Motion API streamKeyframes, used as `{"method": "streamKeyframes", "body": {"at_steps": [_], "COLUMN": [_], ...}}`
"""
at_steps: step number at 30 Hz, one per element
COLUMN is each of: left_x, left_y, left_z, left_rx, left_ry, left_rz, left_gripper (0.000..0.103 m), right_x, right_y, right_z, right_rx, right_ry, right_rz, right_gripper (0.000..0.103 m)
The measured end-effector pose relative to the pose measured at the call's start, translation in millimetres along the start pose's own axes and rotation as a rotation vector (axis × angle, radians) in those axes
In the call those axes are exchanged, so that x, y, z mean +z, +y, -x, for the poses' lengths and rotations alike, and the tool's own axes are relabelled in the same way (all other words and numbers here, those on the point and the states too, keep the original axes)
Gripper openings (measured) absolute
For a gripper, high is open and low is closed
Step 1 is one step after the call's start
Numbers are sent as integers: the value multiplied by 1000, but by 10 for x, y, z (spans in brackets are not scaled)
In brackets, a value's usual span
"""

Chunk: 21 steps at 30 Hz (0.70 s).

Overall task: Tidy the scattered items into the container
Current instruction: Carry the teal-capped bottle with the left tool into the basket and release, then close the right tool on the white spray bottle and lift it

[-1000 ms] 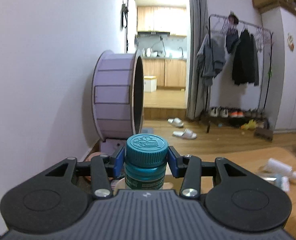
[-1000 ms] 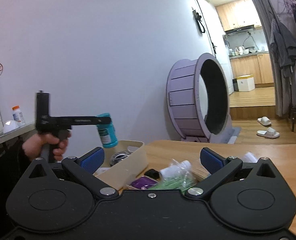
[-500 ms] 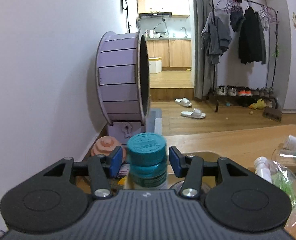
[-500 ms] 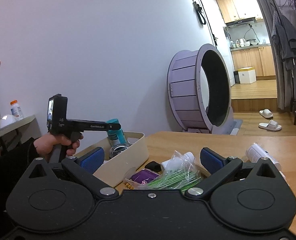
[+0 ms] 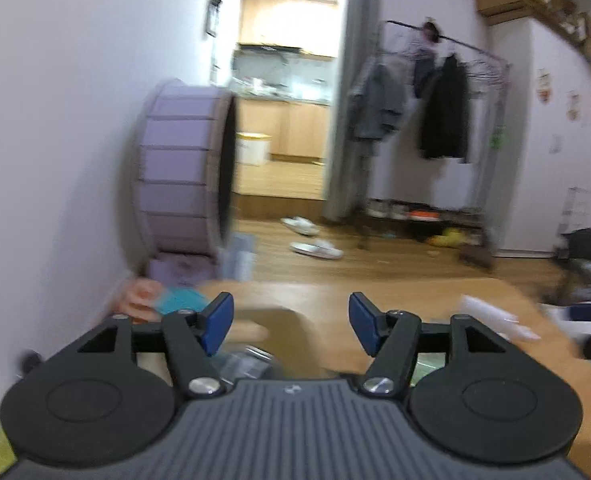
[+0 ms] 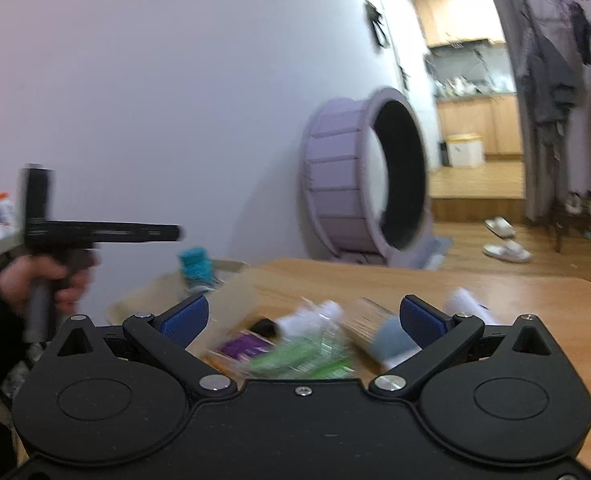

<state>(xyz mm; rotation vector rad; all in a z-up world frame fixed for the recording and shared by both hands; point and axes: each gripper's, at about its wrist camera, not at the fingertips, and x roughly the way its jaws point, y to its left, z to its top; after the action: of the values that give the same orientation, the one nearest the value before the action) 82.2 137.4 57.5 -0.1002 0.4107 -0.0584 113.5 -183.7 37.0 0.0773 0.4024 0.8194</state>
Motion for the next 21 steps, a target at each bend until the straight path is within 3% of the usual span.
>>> {"method": "streamKeyframes", "body": {"at_steps": [7,10,17,21], "left_x": [-326,-406,-489,-516], "left_y": [-454,-596,-613,-638], "left_z": [-70,-76,-123,-140], "left_rx": [-164,-202,-255,-274], "left_ry": [45,60,52,53], "left_rz": [55,-10,4,-2], "left_gripper": [65,65,66,66], "right_x": [-96,-100,-134,-173], "right_y": [-311,-412,-688,-910], "right_z": [-57,-62,-151,-316], "right_rx": [-112,-144,-228,-268], "right_ry": [90,99,158,231], "right_rz": [-16,-29,23,27], "right_gripper": [103,103,102,80]}}
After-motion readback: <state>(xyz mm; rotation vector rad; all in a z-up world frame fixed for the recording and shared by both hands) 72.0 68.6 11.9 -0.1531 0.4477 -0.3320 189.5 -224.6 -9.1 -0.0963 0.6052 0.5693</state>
